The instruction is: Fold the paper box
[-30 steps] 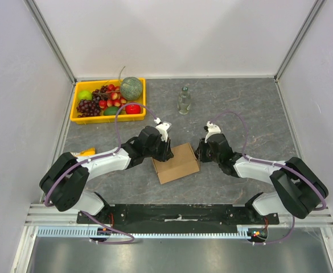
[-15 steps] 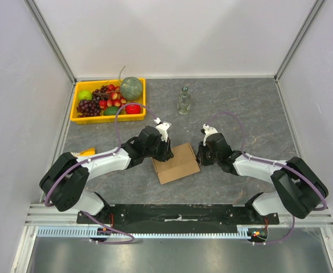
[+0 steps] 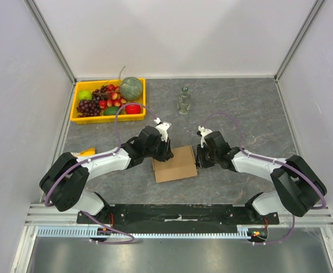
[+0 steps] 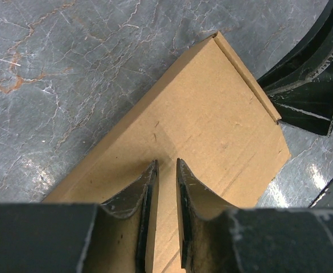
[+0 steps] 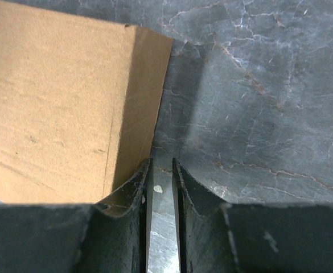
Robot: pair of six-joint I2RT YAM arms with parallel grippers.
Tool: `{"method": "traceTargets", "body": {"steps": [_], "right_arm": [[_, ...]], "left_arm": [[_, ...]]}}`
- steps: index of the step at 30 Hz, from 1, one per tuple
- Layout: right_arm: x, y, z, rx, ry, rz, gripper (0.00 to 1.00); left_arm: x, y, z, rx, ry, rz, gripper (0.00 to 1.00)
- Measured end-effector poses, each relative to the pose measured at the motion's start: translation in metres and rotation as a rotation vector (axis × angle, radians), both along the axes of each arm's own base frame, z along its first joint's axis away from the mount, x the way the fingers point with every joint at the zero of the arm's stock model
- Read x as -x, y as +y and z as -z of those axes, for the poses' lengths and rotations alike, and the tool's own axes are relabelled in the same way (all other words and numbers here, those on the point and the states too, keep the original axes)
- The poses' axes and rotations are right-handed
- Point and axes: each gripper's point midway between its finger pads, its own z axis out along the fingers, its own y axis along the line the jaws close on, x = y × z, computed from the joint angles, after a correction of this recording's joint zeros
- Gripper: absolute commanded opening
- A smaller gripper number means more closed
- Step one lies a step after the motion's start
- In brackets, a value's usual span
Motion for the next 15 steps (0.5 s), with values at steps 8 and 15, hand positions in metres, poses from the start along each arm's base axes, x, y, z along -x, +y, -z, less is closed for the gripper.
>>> {"method": "traceTargets", "body": {"steps": [8, 15], "right_arm": [[0.005, -0.013, -0.019, 0.001, -0.015, 0.025, 0.41], [0.007, -0.023, -0.055, -0.081, -0.149, 0.076, 0.76]], "left_arm": [[0.000, 0.000, 0.000, 0.000, -0.001, 0.000, 0.25], [0.000, 0.000, -0.001, 0.000, -0.001, 0.000, 0.25]]}}
